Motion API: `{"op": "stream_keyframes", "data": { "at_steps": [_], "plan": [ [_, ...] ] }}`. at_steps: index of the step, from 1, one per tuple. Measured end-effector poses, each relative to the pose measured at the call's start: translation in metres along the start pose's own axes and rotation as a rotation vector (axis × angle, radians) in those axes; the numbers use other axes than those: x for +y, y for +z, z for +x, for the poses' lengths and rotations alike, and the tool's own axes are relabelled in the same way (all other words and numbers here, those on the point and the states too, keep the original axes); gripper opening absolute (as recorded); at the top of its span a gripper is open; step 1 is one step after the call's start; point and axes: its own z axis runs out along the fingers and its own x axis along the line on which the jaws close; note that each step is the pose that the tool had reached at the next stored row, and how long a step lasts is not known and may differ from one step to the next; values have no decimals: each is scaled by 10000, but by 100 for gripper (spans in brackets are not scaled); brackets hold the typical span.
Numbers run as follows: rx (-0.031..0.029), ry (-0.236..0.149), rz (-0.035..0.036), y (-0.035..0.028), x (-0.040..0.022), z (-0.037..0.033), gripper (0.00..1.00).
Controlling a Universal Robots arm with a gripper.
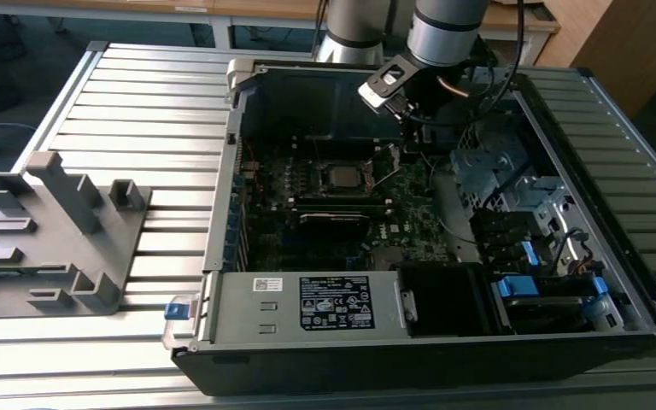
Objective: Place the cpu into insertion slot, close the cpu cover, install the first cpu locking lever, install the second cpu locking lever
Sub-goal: 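Close the cpu cover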
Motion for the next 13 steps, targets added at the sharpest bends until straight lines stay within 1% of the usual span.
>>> {"op": "stream_keyframes", "data": {
  "at_steps": [2, 5, 10, 13],
  "plan": [
    [1, 1, -31, -1, -53, -2, 10],
    [1, 3, -99, -3, -149, -5, 10],
    [8, 7, -259, -7, -344, -10, 10],
    [13, 10, -339, -7, -443, -12, 10]
  ]
}}
